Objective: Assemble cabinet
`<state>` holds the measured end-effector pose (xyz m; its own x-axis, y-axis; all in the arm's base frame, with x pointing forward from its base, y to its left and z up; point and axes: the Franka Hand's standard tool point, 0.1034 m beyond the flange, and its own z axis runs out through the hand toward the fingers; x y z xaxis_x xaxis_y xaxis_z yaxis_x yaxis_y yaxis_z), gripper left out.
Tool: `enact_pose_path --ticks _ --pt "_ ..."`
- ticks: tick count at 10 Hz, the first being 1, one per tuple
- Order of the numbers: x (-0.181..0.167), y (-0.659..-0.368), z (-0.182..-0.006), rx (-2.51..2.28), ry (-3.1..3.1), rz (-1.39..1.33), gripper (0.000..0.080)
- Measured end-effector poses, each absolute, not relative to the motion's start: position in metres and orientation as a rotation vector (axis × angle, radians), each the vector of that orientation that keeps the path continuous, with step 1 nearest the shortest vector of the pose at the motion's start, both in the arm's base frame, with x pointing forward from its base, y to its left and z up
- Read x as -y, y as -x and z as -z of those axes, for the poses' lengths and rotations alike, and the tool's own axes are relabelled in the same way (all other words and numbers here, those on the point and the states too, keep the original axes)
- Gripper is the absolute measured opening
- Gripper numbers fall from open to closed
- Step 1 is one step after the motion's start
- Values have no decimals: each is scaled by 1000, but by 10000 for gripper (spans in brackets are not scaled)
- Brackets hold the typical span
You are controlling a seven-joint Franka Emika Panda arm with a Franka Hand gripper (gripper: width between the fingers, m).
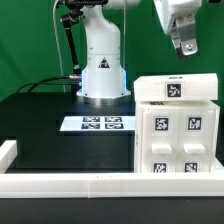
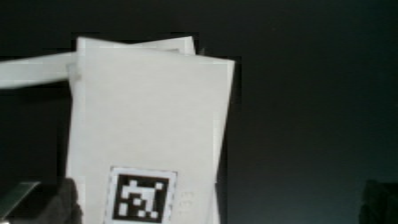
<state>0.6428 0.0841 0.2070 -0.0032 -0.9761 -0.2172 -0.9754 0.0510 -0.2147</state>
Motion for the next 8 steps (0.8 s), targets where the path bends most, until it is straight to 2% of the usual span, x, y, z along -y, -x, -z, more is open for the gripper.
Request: enact_pose_path --ticks 5,8 --pt "-96 -649 -214 -1300 2571 110 797" --pt "-98 -651 -214 -1048 2692 144 797"
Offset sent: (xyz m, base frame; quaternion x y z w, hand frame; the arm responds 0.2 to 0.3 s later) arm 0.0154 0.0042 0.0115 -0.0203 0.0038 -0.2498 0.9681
